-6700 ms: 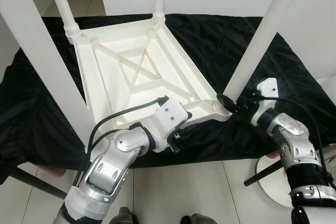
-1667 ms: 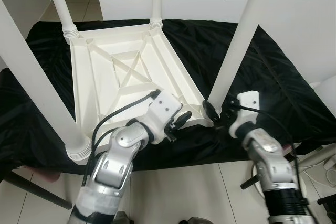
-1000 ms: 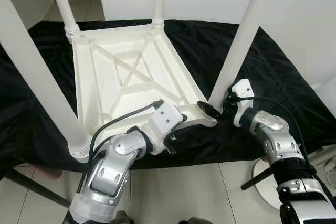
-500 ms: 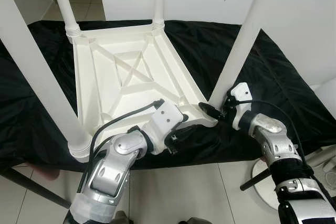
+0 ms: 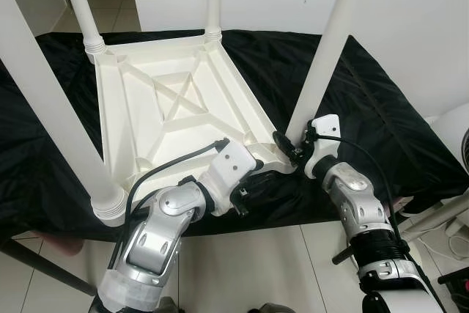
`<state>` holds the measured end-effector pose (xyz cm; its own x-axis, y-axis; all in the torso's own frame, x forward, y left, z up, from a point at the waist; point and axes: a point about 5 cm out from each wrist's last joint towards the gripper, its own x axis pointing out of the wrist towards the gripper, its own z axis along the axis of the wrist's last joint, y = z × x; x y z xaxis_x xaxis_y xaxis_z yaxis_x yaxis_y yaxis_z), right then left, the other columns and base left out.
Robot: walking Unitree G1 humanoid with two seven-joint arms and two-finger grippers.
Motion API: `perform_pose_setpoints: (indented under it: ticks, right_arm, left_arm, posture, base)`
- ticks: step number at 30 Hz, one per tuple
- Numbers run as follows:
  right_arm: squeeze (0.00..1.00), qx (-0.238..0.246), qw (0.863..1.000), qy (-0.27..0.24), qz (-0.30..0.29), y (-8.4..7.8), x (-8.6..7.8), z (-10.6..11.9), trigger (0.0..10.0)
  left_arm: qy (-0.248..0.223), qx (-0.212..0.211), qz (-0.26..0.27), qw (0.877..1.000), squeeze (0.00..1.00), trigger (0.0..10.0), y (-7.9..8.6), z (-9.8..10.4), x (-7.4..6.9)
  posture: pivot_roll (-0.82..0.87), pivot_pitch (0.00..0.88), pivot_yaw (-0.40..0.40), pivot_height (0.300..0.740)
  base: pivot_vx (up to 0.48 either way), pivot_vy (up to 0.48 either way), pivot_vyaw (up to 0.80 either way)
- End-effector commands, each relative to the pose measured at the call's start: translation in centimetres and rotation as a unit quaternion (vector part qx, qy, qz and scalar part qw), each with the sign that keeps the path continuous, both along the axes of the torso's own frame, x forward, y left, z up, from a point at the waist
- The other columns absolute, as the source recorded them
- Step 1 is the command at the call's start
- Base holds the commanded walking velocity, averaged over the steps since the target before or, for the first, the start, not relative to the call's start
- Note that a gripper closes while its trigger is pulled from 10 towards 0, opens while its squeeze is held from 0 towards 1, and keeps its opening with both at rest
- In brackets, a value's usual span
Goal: Building children table
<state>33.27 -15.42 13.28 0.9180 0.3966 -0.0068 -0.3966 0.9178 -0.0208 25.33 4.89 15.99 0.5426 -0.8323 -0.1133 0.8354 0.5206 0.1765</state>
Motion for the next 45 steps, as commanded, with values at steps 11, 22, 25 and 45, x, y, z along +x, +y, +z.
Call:
perform_pose_setpoints:
  ticks: [11,22,25,45]
  right_arm:
    - [0.0,0.069,0.986,0.038,-0.15,5.3,-1.5,-1.2,10.0]
    - [1.0,0.102,0.986,0.011,-0.133,5.2,-1.9,0.5,10.0]
    - [1.0,0.104,0.989,0.01,-0.105,4.5,-2.0,0.7,10.0]
    - [0.0,-0.036,0.989,-0.01,0.142,-0.9,-0.6,1.1,10.0]
  left_arm:
    - [-0.004,-0.004,0.038,0.999,0.0,10.0,0.4,0.2,0.1]
    - [-0.002,-0.005,0.04,0.999,0.0,10.0,0.5,0.3,0.1]
    - [-0.002,-0.006,0.041,0.999,0.0,10.0,0.5,0.3,0.1]
    - [-0.011,-0.003,0.046,0.999,0.0,10.0,0.7,0.6,0.7]
  posture:
    - [-0.07,0.004,-0.027,0.74]
    - [-0.07,0.007,-0.027,0.74]
    - [-0.07,0.007,-0.03,0.74]
    - [-0.06,0.008,-0.033,0.74]
  base:
    - [0.0,0.0,0.0]
    - [0.0,0.0,0.0]
    - [0.0,0.0,0.0]
    - [0.0,0.0,0.0]
